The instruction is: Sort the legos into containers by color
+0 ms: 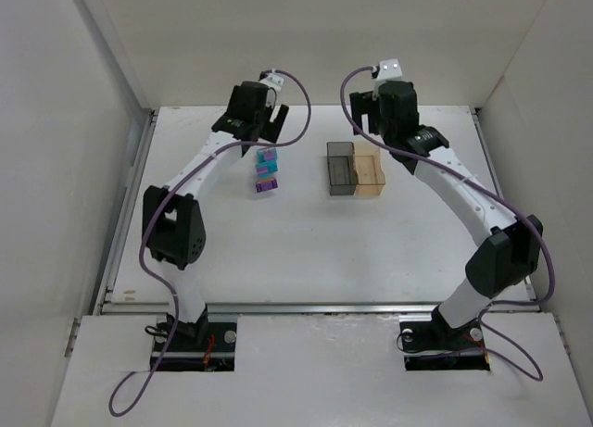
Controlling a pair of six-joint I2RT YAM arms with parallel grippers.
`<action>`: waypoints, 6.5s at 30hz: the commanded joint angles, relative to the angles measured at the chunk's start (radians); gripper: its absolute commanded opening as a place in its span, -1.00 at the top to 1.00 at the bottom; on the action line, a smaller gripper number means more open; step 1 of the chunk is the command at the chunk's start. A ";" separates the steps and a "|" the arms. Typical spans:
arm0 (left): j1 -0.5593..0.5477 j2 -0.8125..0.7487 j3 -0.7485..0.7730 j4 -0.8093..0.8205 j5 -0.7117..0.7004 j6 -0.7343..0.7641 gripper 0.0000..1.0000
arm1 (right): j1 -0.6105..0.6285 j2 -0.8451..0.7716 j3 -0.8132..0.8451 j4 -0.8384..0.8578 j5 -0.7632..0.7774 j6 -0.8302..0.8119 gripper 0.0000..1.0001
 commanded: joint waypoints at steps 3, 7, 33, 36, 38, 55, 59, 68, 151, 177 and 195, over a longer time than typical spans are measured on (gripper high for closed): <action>-0.029 0.129 0.109 -0.185 0.022 -0.234 -1.00 | 0.044 -0.051 -0.123 0.004 -0.085 0.177 -1.00; -0.029 0.227 0.121 -0.175 -0.033 -0.305 -1.00 | 0.044 -0.042 -0.151 0.007 -0.135 0.216 -1.00; -0.011 0.333 0.126 -0.208 0.154 -0.383 0.85 | 0.126 -0.053 -0.159 -0.016 -0.087 0.246 -1.00; -0.011 0.287 0.105 -0.208 0.223 -0.353 0.98 | 0.126 -0.053 -0.133 -0.025 -0.087 0.257 -1.00; -0.011 0.261 0.092 -0.195 0.257 -0.313 1.00 | 0.126 -0.044 -0.114 -0.034 -0.087 0.257 -1.00; -0.029 -0.265 -0.374 -0.022 0.648 0.308 1.00 | -0.011 -0.139 -0.110 0.027 -0.807 0.248 -1.00; -0.029 -0.358 -0.421 -0.055 0.757 0.465 1.00 | -0.022 -0.159 -0.110 0.052 -1.007 0.230 -1.00; -0.104 -0.589 -0.613 0.235 0.805 0.523 1.00 | 0.027 -0.104 -0.119 0.084 -1.196 0.278 -1.00; -0.216 0.032 0.041 -0.006 0.516 -0.136 -0.59 | -0.170 -0.051 -0.131 -0.223 -0.259 0.313 -0.76; 0.235 -0.219 -0.492 -0.215 0.607 0.689 -0.76 | 0.014 -0.005 -0.096 -0.235 -0.273 0.260 -0.85; 0.192 0.023 -0.428 -0.084 0.538 0.559 -0.17 | 0.014 -0.024 -0.137 -0.225 -0.283 0.289 -0.88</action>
